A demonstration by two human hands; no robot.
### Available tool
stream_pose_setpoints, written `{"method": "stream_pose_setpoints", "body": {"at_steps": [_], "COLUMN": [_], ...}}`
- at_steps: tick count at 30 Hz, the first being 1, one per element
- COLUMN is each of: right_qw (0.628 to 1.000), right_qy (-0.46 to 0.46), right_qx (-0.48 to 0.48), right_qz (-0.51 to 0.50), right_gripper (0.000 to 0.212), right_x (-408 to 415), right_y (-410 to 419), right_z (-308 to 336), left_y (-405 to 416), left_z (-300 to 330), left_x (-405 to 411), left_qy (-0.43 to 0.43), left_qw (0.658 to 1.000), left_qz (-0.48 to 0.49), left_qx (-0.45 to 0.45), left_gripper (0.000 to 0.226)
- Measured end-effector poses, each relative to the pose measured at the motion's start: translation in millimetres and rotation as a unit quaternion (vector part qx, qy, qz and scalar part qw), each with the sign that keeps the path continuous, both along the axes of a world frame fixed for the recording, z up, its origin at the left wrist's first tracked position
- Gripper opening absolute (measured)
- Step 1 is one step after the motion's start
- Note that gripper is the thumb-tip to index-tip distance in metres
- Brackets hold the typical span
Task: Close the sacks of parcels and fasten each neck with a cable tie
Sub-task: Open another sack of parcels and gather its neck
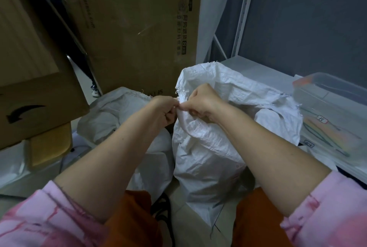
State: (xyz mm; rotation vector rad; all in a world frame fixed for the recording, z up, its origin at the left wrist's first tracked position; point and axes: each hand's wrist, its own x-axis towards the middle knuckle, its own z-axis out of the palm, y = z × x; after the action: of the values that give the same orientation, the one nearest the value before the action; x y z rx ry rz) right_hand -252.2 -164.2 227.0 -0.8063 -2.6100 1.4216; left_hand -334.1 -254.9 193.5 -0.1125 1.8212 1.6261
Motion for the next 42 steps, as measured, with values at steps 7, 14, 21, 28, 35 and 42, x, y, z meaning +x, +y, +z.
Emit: {"method": "stream_pose_setpoints", "body": {"at_steps": [7,14,21,28,35,42], "right_qw": [0.968,0.966,0.842,0.960,0.978,0.892], "right_qy": [0.018,0.109,0.067,0.041,-0.004,0.152], "right_qx": [0.246,0.218,0.515,0.241,0.168,0.411], "right_qz": [0.048,0.091,0.147,0.134,0.123,0.111], "right_gripper": [0.013,0.023,0.034,0.006,0.016,0.019], "right_x": [0.5,1.8,-26.7,-34.0,-47.9,-39.6], "right_y": [-26.8,-6.8,27.6,32.7,27.7,47.9], "right_z": [-22.5,-9.9,-14.7,-9.1,0.3,-4.6], "left_y": [4.3,-6.5,-26.1,-38.3,-3.3,-5.5], "left_z": [14.2,-2.9,-0.8,14.4,13.4,10.0], "left_x": [-9.7,-21.6,-25.5,-31.7,-6.2,-37.3], "left_qy": [0.178,0.054,0.080,0.311,0.472,0.405], "left_qw": [0.979,0.997,0.978,0.870,0.792,0.844], "left_qz": [0.038,0.014,-0.168,-0.195,-0.235,-0.195], "left_qx": [-0.087,-0.060,-0.096,-0.328,-0.309,-0.291], "left_gripper": [0.031,0.037,0.037,0.023,0.039,0.027]}}
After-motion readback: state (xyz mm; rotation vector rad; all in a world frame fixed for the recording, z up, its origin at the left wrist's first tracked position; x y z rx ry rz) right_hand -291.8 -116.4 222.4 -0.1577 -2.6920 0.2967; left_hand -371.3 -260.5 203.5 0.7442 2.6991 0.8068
